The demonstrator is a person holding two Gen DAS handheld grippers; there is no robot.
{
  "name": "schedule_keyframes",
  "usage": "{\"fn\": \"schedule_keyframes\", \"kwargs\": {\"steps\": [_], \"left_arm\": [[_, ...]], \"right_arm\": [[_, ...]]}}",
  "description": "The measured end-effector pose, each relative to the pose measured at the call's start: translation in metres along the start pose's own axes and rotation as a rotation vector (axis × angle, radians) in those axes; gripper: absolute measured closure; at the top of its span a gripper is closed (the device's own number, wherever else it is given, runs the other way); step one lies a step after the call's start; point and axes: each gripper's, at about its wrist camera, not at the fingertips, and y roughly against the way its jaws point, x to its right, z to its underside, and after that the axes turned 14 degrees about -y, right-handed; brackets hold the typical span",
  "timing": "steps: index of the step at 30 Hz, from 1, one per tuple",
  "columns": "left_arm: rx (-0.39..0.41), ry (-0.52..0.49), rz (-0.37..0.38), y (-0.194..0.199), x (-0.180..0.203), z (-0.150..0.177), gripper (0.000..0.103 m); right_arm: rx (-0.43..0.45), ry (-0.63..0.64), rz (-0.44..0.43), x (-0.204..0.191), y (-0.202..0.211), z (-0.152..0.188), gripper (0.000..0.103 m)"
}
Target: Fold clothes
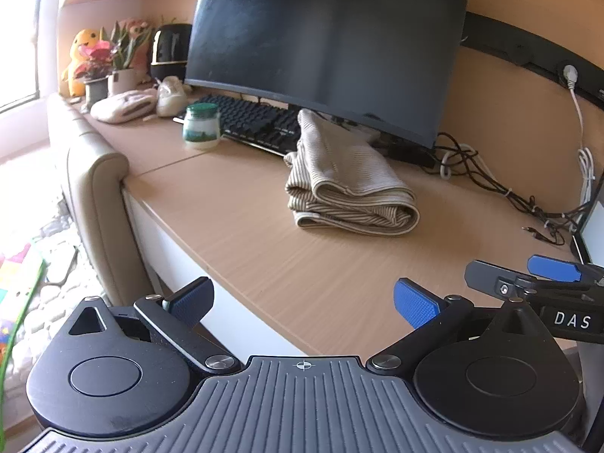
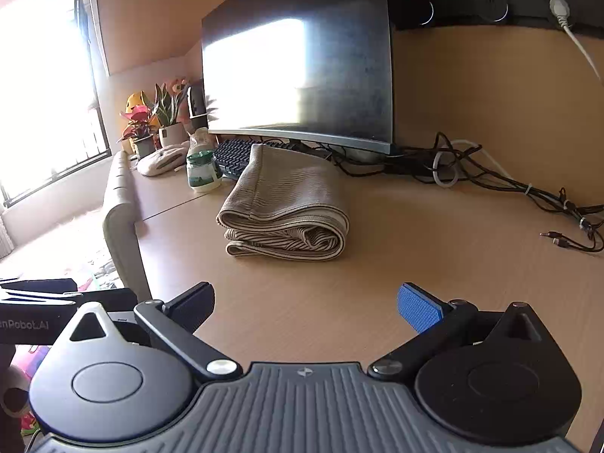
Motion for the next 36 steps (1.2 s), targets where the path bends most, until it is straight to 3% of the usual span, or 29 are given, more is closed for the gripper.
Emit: {"fn": "schedule_keyframes", "kwargs": {"steps": [36], "left_arm": [[-0.019,-0.031,0.017,-0.016,0.012,-0.007,0.0]], "right_arm": [[-0.001,-0.028,0.017,0.015,-0.005,-0.007,0.0]]}}
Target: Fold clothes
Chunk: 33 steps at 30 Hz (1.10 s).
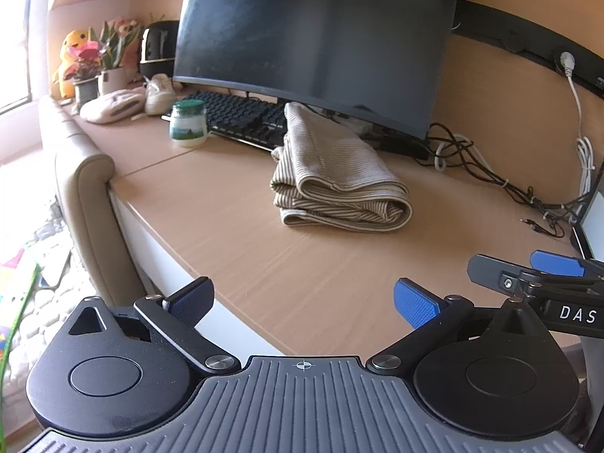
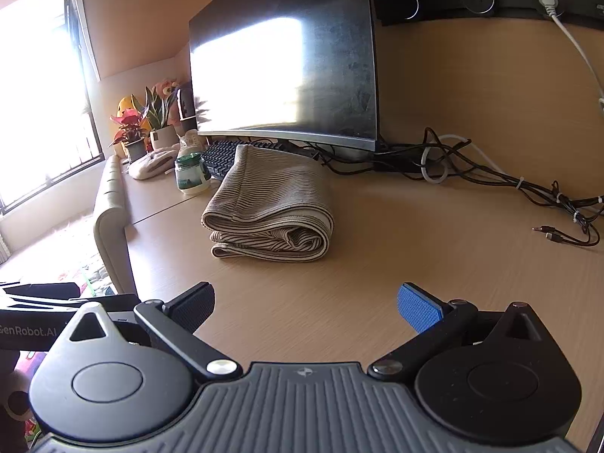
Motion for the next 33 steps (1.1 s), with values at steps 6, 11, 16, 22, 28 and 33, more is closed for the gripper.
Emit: {"fn": "schedule_keyframes", "kwargs": {"steps": [6,11,16,22,28,33], "left_arm": [[0.002,-0.008,0.002,0.0004,0.0005,0.0002,0.0],[0.009,-0.003,-0.003,0.0019,-0.001,0.0003,0.0],[0.007,-0.007,-0.004,0.0027,-0.0019,0.0018,0.0],[0.006,-0.002,-0.01,0.0047,-0.0029,0.0035,0.0],[-0.006,-0.008,-0.007,0.0018,-0.0042,0.0031,0.0],[0.01,-0.034,-0.006,0.0032,-0.0048,0.0029,0.0]], "right_arm": [[-0.007,0.005,-0.004,-0.0025,-0.0012,0.0012,0.0],[-0.003,0.004,-0.004,-0.0033,-0.0004,0.0014,0.0],[-0.005,0.007,-0.008,-0.0045,0.0005,0.0024,0.0],[-0.004,0.009,-0.008,-0.0065,0.0001,0.0024,0.0],[0.006,0.015,-0.011,-0.0073,0.0017,-0.0009,0.0],[0.018,0.03,-0.004,-0.0095,0.0032,-0.0042,0.0]]}}
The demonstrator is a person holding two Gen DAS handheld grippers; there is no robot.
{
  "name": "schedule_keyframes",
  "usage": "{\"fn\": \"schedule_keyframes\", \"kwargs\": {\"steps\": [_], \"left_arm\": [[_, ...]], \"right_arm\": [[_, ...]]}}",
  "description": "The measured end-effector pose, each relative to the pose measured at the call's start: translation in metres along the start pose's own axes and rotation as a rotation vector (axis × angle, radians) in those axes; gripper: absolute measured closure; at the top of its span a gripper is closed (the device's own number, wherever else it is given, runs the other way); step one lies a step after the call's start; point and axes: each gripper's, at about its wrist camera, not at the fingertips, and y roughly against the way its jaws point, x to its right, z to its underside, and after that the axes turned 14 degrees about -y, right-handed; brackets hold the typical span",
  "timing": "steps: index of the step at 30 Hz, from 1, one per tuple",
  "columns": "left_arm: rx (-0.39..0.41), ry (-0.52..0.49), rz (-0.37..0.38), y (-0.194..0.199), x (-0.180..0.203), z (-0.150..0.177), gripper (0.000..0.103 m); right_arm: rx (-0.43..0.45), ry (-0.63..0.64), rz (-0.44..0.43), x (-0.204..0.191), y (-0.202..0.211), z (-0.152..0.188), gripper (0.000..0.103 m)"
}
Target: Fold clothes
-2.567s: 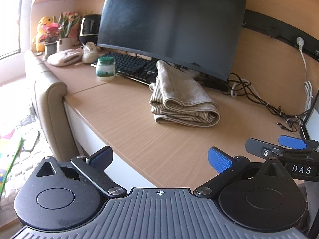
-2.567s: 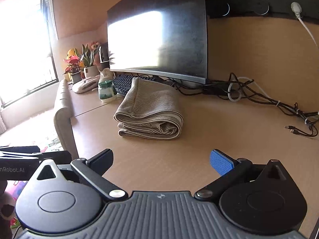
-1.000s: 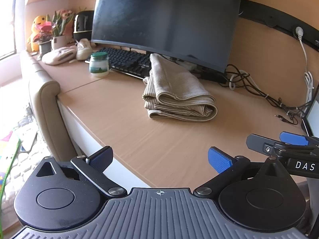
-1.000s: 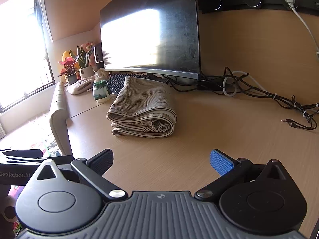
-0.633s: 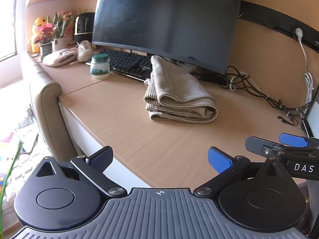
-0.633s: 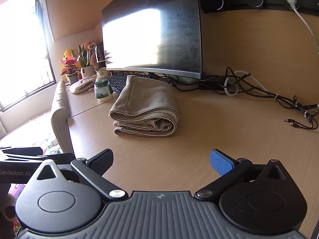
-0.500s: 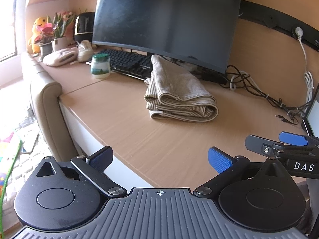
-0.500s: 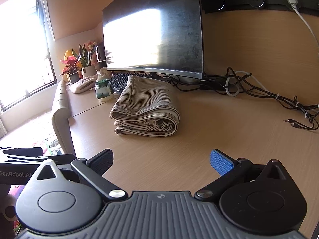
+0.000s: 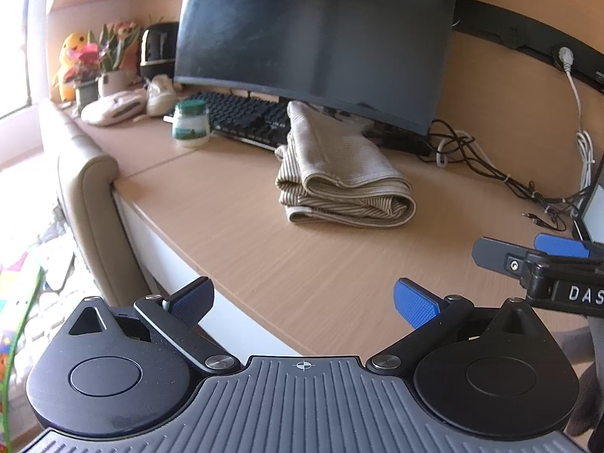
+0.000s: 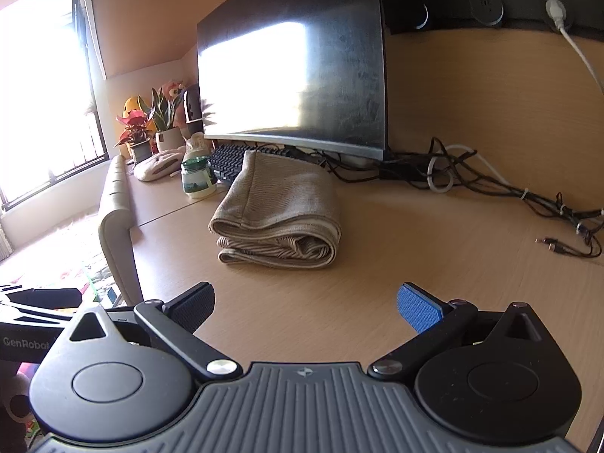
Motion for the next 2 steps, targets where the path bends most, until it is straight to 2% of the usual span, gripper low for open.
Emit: {"fn": "schedule_keyframes", "kwargs": {"steps": [2], "left_arm": [[0.001,-0.005,-0.003,-0.0019,-0.003,-0.0002,0.0]], "right_arm": [[-0.008,0.01,0.006,-0.0012,-0.0022,-0.0003,0.0]]}}
